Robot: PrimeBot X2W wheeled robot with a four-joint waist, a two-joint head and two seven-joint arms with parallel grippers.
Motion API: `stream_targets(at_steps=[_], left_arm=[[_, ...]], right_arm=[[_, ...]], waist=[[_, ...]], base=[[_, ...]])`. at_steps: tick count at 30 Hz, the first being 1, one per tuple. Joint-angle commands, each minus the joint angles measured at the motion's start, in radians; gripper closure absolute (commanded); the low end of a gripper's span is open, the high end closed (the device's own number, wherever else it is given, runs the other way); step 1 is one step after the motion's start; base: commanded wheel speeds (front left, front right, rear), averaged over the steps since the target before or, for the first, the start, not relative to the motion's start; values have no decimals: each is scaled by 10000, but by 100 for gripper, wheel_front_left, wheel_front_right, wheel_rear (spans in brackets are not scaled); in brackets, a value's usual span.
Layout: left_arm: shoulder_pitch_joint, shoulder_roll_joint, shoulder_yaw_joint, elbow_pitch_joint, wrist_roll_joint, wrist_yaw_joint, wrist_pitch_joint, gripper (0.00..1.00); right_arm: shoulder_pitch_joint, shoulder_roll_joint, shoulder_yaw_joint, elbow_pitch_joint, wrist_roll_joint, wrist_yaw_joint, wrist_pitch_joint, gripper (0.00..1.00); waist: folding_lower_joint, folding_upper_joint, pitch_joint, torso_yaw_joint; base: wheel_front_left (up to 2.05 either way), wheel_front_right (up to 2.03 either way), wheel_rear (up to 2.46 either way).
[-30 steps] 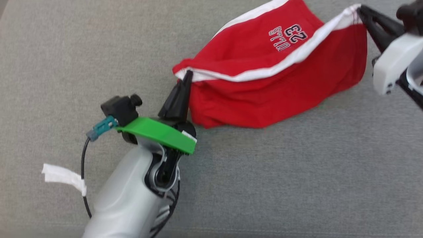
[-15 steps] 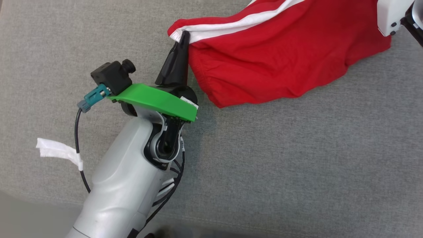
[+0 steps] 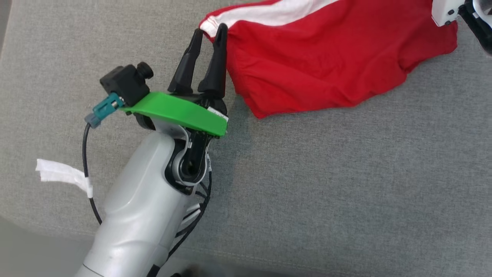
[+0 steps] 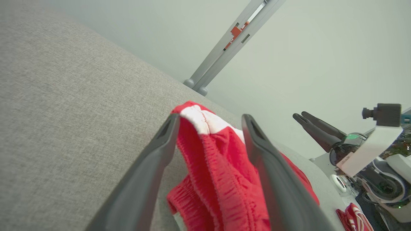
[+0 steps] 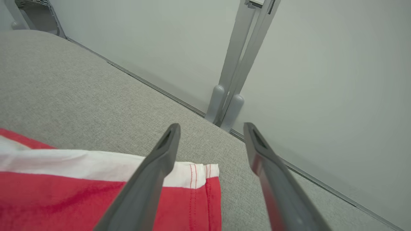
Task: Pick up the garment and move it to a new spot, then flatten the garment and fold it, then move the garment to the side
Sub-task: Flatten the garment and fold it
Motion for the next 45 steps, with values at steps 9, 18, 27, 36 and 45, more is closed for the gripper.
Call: stream_targets(at_steps=[9,18,27,36,45], left_arm=[[1622,38,777,551,1727,-416,-28,0],[3443,37,2655,-1064,4830,-208,-27,0],[4722,30,3747,-2463,6481,30,-28,0],[4870,35,3745,-2756,6655,-30,-27,0],[4718,35,3579,-2623,6494,52,-27,0]], right_arm=[[1235,207,-464,455,1776,-14,1332,0],[1970,361,-1291,1591,2112,-12,1933,0],[1469,886,-2109,3264,1483,-12,2336,0],[740,1212,-2595,4680,862,-11,2464,0],[1016,1834,-2146,5283,290,12,3307,100]], waist=[[0,0,-1305,-302],[0,0,-1693,30],[0,0,-1297,535],[0,0,-791,950],[0,0,-756,867]], base=[[0,0,0],[0,0,0],[0,0,0],[0,0,0],[0,0,0]])
